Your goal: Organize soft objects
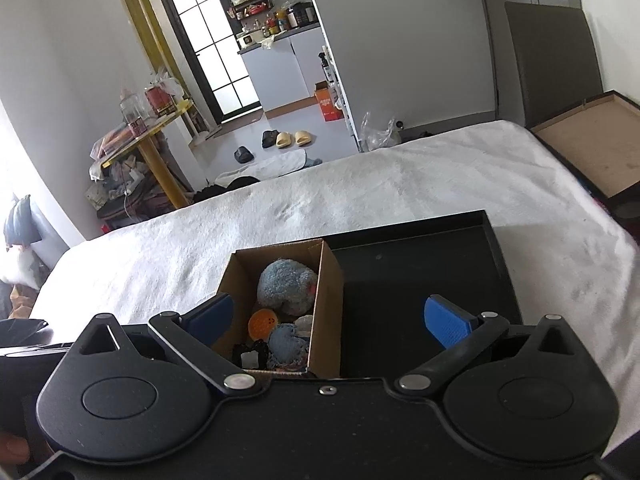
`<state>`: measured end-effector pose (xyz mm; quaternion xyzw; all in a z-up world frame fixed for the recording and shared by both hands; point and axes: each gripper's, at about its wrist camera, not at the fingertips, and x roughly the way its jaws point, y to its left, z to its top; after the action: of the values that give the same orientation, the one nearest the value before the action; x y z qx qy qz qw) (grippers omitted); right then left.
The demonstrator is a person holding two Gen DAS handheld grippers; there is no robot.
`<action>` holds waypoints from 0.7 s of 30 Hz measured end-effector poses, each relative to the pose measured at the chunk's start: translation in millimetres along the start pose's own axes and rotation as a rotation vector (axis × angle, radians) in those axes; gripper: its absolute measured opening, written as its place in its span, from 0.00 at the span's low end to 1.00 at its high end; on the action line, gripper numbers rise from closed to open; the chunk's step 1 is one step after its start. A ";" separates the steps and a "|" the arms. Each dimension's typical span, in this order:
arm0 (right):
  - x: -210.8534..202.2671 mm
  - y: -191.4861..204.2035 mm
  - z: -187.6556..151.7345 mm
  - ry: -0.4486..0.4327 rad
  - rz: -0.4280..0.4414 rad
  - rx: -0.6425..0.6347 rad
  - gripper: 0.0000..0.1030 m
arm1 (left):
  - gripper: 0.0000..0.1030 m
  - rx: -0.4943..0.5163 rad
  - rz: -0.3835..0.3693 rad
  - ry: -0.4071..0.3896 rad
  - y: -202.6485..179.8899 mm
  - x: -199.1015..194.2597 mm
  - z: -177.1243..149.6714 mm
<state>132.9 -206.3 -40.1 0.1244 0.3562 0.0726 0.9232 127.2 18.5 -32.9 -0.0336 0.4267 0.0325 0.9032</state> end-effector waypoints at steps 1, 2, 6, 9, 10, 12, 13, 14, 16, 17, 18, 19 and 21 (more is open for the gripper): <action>-3.0 -0.2 -0.5 0.000 -0.001 0.000 1.00 | 0.86 0.004 0.003 -0.001 -0.7 -3.4 -0.9; -6.5 -1.1 -0.9 -0.001 0.002 0.001 1.00 | 0.87 0.008 0.006 -0.001 -2.0 -7.5 -1.6; -20.5 -3.6 -1.5 -0.011 -0.008 0.009 1.00 | 0.89 0.030 -0.004 -0.011 -6.3 -23.4 -3.9; -30.7 -7.6 -2.8 -0.011 -0.020 0.019 1.00 | 0.90 0.054 -0.014 -0.017 -10.3 -35.0 -6.4; -34.0 -9.4 -3.3 -0.017 -0.026 0.022 1.00 | 0.90 0.063 -0.016 -0.020 -11.3 -38.8 -7.5; -40.8 -13.3 -4.7 -0.030 -0.032 0.031 1.00 | 0.90 0.074 -0.016 -0.028 -13.6 -45.6 -9.4; -43.8 -15.3 -5.3 -0.033 -0.034 0.037 1.00 | 0.90 0.074 -0.014 -0.034 -14.3 -48.7 -10.0; -46.0 -17.5 -6.5 -0.036 -0.034 0.041 1.00 | 0.90 0.075 -0.014 -0.039 -15.3 -51.8 -10.6; -50.6 -20.3 -7.6 -0.043 -0.042 0.044 1.00 | 0.90 0.080 -0.018 -0.049 -16.1 -57.6 -11.5; -53.6 -20.9 -8.3 -0.049 -0.052 0.045 1.00 | 0.90 0.081 -0.020 -0.056 -16.0 -60.9 -11.9; -56.5 -21.3 -8.7 -0.053 -0.060 0.047 1.00 | 0.90 0.082 -0.023 -0.061 -16.3 -64.2 -12.3; -59.3 -21.9 -9.7 -0.055 -0.063 0.048 1.00 | 0.90 0.081 -0.027 -0.065 -16.3 -67.4 -12.8; -64.9 -22.8 -10.6 -0.060 -0.061 0.052 1.00 | 0.90 0.078 -0.035 -0.072 -16.1 -73.6 -14.7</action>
<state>79.0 -240.8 -12.6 0.1395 0.3338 0.0312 0.9318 70.7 -1.0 15.2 -0.0046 0.3944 0.0013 0.9189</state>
